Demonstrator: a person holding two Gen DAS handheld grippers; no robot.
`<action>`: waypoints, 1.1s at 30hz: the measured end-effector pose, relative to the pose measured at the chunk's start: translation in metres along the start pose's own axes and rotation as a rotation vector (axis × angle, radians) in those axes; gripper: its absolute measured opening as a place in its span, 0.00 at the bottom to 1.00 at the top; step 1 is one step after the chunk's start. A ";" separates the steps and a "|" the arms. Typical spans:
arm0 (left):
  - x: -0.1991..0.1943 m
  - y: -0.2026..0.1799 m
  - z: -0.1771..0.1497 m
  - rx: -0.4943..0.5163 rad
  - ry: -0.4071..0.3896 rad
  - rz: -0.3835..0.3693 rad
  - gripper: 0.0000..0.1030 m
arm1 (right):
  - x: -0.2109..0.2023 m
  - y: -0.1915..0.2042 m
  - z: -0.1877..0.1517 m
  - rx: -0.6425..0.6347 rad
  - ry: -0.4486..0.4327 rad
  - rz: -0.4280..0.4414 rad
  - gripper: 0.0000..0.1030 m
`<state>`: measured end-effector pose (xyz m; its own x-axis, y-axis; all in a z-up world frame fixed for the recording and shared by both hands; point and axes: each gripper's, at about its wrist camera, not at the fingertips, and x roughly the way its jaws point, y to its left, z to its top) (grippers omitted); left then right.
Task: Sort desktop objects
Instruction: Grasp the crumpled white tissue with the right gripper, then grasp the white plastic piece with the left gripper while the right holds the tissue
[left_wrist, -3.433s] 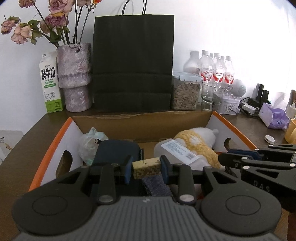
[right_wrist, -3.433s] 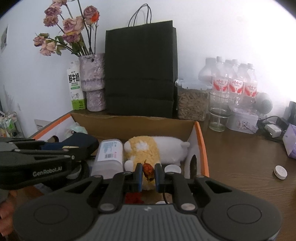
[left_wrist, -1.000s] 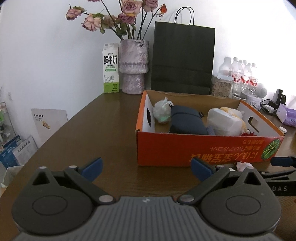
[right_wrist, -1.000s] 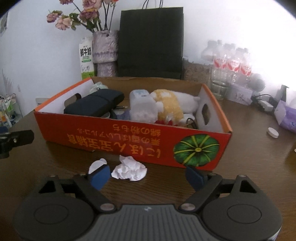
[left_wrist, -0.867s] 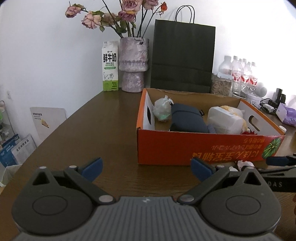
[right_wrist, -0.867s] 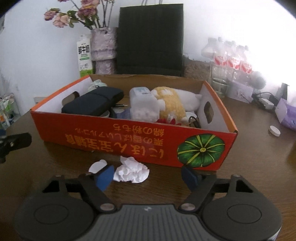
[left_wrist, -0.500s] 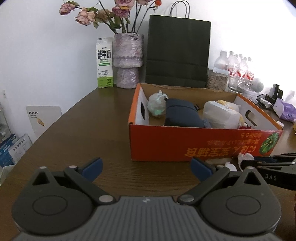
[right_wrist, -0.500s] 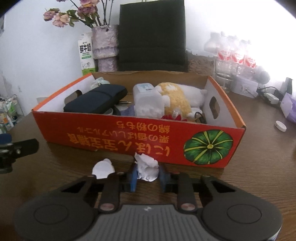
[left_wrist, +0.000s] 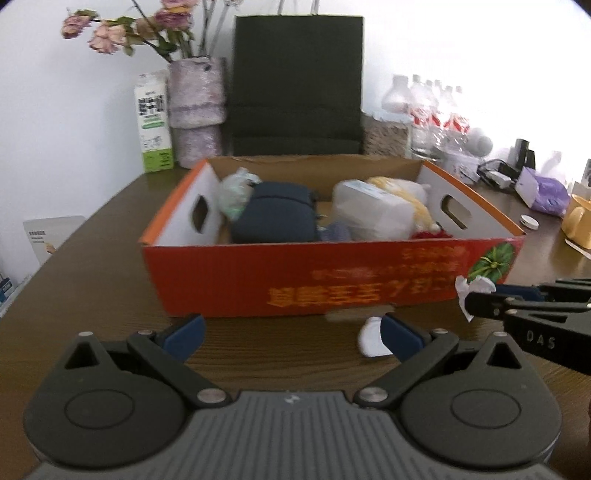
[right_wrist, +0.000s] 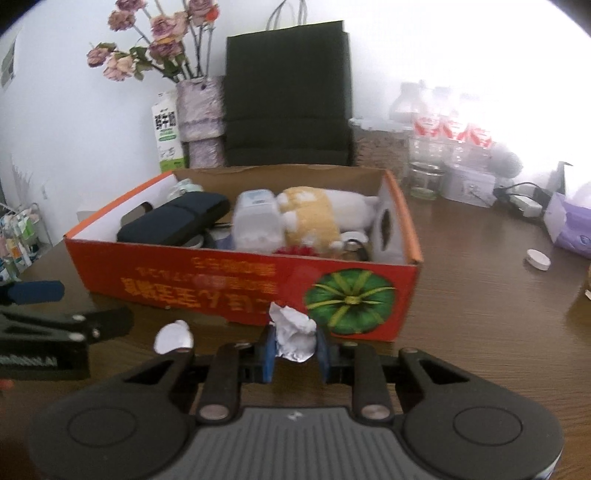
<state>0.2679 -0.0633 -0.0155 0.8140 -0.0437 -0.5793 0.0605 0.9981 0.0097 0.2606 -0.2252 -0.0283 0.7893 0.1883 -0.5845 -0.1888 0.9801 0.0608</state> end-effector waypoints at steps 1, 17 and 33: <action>0.003 -0.005 0.000 0.000 0.006 0.000 1.00 | -0.001 -0.004 0.000 0.002 -0.002 -0.002 0.21; 0.030 -0.041 -0.001 0.028 0.082 0.018 0.89 | -0.003 -0.034 -0.006 0.024 -0.007 0.024 0.21; 0.031 -0.046 -0.002 0.017 0.071 -0.018 0.27 | -0.002 -0.029 -0.010 0.013 -0.018 0.034 0.21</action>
<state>0.2888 -0.1108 -0.0357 0.7694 -0.0584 -0.6361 0.0853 0.9963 0.0118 0.2582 -0.2546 -0.0370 0.7928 0.2225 -0.5673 -0.2079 0.9739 0.0914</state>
